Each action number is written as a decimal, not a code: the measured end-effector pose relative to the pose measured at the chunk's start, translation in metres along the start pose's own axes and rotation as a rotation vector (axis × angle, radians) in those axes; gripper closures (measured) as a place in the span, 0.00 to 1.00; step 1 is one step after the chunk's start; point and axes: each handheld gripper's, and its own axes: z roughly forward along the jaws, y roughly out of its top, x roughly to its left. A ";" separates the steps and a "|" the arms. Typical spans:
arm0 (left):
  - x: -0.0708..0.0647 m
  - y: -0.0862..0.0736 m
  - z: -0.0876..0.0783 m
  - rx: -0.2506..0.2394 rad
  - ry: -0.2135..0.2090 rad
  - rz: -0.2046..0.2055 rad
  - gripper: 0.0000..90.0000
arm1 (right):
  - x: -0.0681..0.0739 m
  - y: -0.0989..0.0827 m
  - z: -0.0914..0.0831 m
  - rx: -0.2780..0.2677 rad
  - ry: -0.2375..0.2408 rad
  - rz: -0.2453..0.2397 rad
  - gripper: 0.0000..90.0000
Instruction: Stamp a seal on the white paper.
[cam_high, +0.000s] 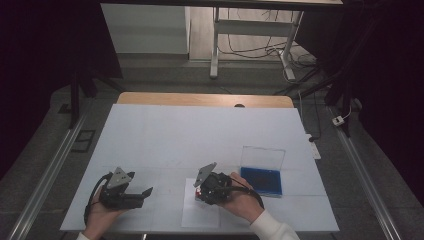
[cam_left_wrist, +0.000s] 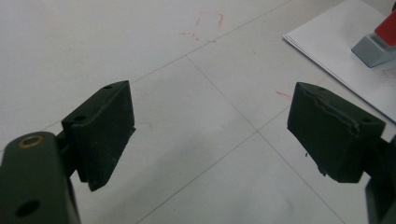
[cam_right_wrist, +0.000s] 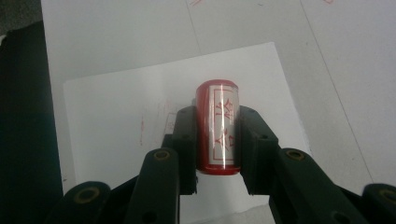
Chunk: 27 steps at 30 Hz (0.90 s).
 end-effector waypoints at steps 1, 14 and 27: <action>0.000 0.000 0.000 0.000 0.000 0.000 0.17 | 0.000 0.000 -0.001 0.005 -0.005 -0.003 0.77; 0.000 0.000 0.000 -0.002 0.001 0.002 0.17 | -0.001 -0.001 -0.003 -0.014 0.006 -0.008 0.77; 0.000 0.000 0.000 -0.001 0.004 0.000 0.17 | -0.011 -0.009 -0.031 -0.120 -0.011 0.054 0.77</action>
